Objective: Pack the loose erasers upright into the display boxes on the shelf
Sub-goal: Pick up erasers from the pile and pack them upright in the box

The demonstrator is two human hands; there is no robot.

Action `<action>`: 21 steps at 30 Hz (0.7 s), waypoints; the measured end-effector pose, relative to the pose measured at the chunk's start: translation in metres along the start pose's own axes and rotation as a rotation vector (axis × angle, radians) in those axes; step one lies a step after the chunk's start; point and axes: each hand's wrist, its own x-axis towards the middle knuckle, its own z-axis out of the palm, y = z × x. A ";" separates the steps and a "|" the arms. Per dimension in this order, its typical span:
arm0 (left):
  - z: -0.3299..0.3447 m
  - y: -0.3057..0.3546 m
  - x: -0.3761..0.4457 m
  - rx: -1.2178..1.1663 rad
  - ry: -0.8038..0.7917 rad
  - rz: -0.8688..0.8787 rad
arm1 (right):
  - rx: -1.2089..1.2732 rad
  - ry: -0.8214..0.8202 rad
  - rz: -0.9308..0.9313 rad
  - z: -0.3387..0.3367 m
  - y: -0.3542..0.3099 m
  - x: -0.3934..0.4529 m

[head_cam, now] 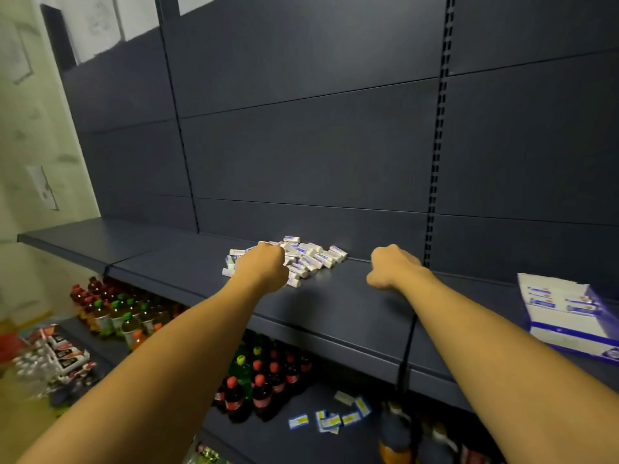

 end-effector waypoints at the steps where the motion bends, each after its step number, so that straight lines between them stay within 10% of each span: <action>1: 0.001 -0.008 0.001 -0.007 -0.004 0.009 | 0.001 0.012 0.005 0.003 -0.007 0.000; 21: 0.069 -0.064 0.131 -0.062 -0.027 0.113 | 0.080 0.075 0.045 0.023 -0.037 0.129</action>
